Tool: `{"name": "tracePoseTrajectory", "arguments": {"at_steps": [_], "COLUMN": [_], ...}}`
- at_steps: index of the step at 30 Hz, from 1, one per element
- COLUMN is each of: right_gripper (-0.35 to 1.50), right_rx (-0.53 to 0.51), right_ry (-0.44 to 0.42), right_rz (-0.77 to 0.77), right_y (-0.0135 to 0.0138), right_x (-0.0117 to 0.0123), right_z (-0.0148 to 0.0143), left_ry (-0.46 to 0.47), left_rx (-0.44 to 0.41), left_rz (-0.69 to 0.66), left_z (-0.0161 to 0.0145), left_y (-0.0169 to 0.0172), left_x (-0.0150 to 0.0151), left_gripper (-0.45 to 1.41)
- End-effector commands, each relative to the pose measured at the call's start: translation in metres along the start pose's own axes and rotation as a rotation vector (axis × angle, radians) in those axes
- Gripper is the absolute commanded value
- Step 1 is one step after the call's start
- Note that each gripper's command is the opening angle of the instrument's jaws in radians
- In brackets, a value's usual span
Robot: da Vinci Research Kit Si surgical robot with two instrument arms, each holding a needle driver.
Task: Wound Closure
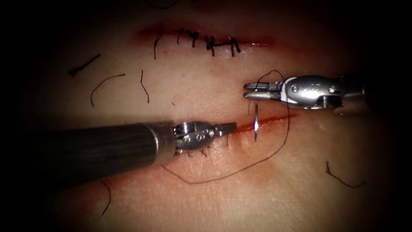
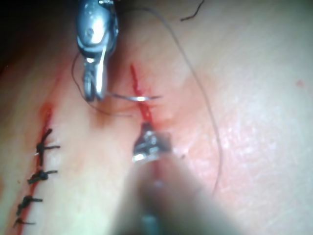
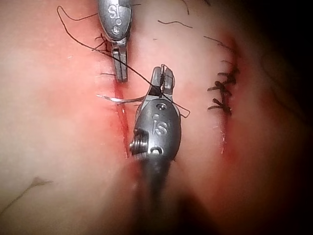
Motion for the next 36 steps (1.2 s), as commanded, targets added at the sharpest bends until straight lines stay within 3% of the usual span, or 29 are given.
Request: {"name": "tracePoseTrajectory", "arguments": {"at_steps": [1, 8, 12, 22, 29, 36], "right_gripper": [-0.35, -0.35, -0.35, -0.35, -0.35, -0.35], "right_rx": [0.002, 0.001, 0.001, -0.003, -0.003, -0.01], "right_ry": [0.002, 0.004, 0.004, 0.006, -0.005, -0.037], "right_rz": [0.001, 0.001, 0.003, -0.032, -0.156, -0.338], "right_y": [-0.0004, -0.0005, -0.0006, -0.0007, -0.0006, -0.0006], "right_x": [-0.0005, -0.0004, -0.0001, 0.0001, 0.0001, -0.0004], "right_z": [0.0007, 0.0006, 0.0006, 0.0006, 0.0009, 0.0036], "left_ry": [0.001, 0.006, 0.018, 0.003, -0.032, -0.037], "left_rx": [-0.008, -0.016, -0.031, -0.047, -0.057, -0.066], "left_rz": [0.003, 0.0, -0.009, -0.052, -0.069, -0.065], "left_z": [0.0014, 0.0013, 0.0028, 0.0059, 0.0072, 0.0075], "left_y": [0.0004, 0.0006, 0.0007, -0.0013, -0.0018, -0.0026], "left_x": [0.0, 0.0008, 0.0006, -0.0025, -0.0045, -0.0048], "left_gripper": [-0.45, -0.45, -0.45, -0.45, -0.45, -0.45]}}
